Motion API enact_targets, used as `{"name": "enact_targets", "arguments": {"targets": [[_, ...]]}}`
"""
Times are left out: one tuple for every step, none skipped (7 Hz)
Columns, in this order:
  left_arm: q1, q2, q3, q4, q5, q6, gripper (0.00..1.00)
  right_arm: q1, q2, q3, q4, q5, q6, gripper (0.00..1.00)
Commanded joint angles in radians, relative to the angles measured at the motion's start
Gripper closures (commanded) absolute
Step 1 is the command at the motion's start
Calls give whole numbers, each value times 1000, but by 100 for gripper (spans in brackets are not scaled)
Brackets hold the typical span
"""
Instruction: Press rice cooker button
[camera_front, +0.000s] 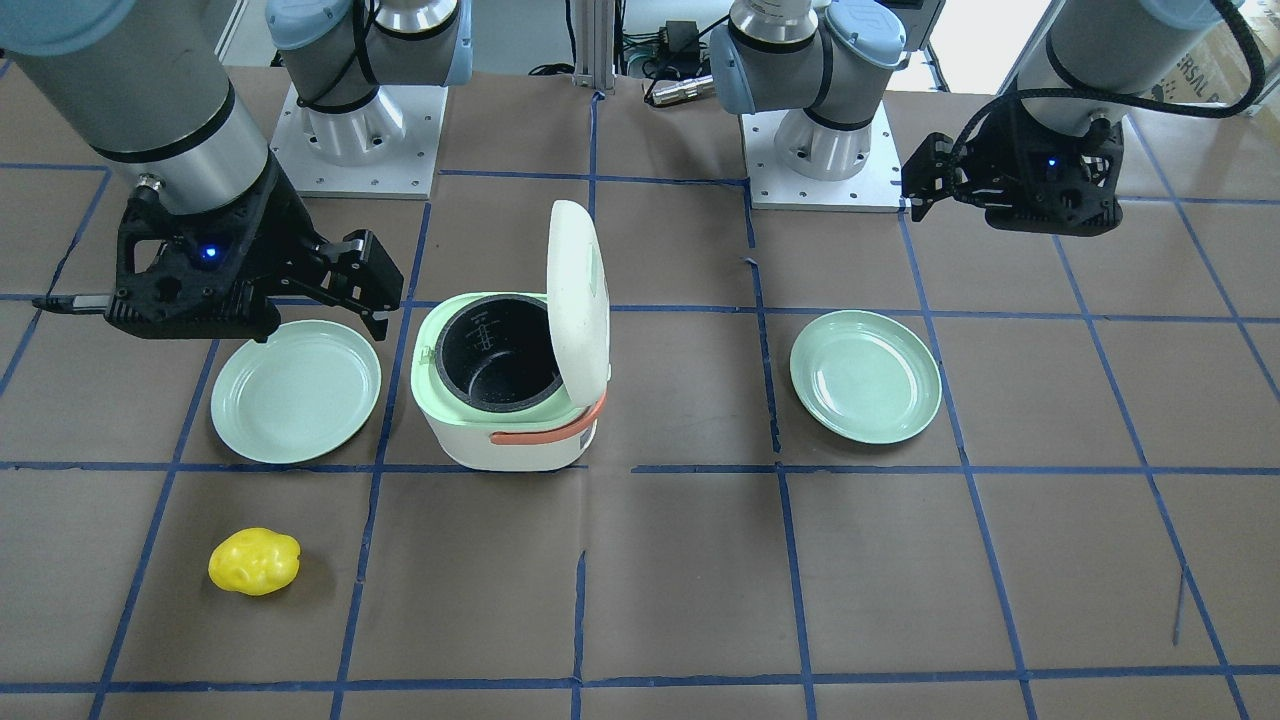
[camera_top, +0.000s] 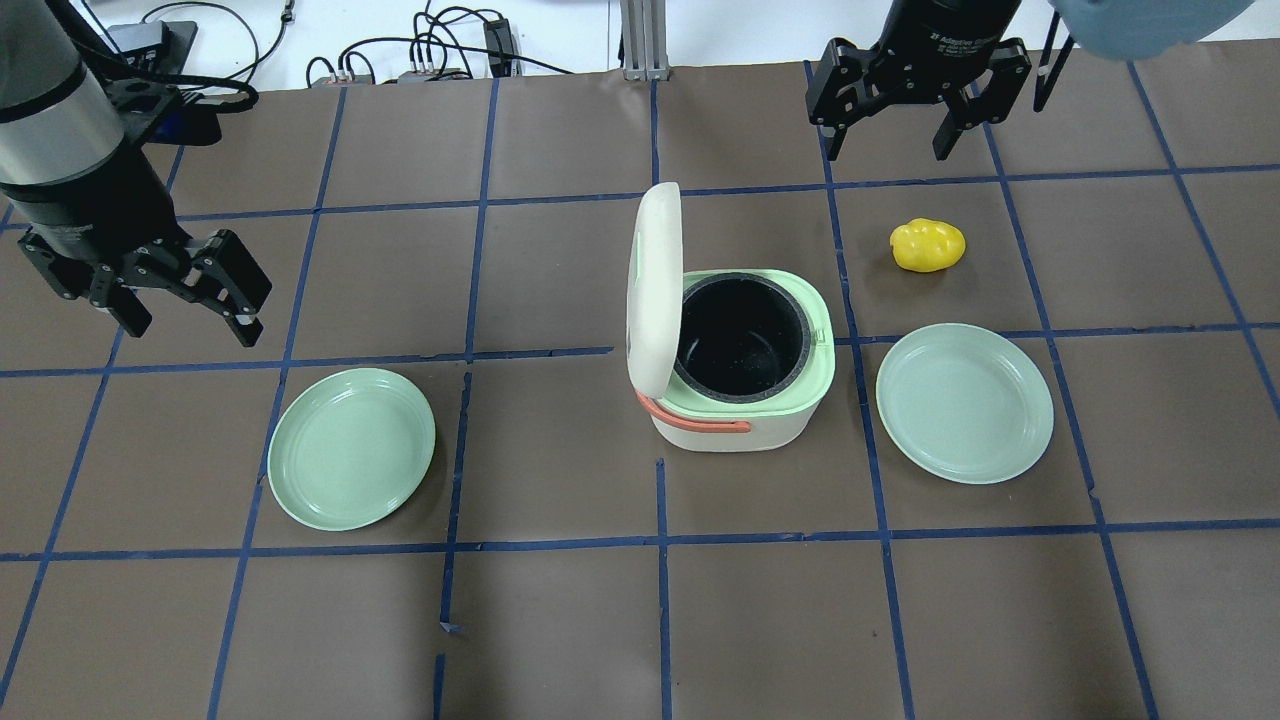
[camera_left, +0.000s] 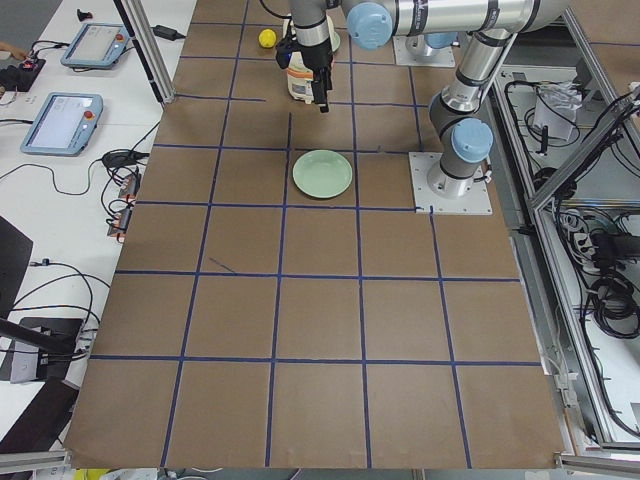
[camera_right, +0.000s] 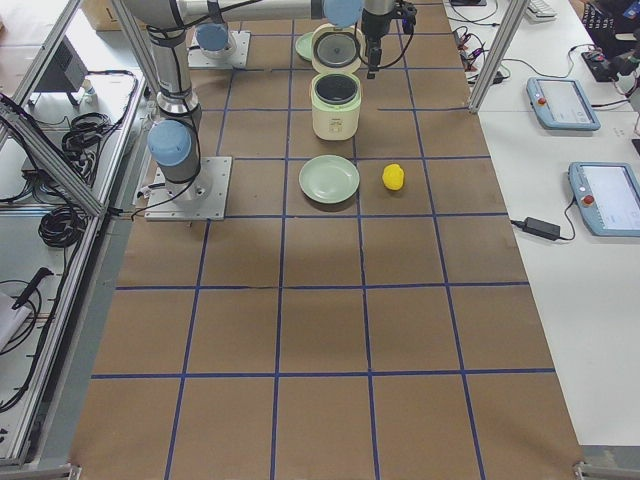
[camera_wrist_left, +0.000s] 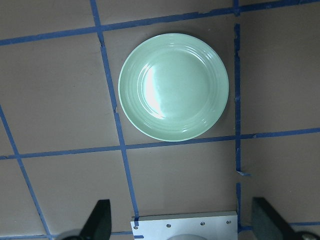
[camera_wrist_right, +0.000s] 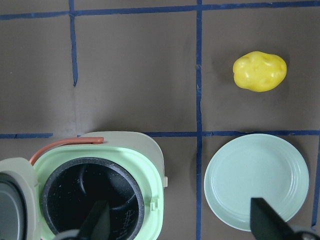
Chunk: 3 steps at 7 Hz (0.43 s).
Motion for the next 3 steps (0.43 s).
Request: {"name": "enact_targets", "arguments": {"targets": [[0,0,0,0,0,0,0,0,-1,0,0,-2,-1,0],[0,0,0,0,0,0,0,0,2,-1,-1,-3,-2,0],[0,0,0,0,0,0,0,0,4,0,-1,-3,-6,0]]}}
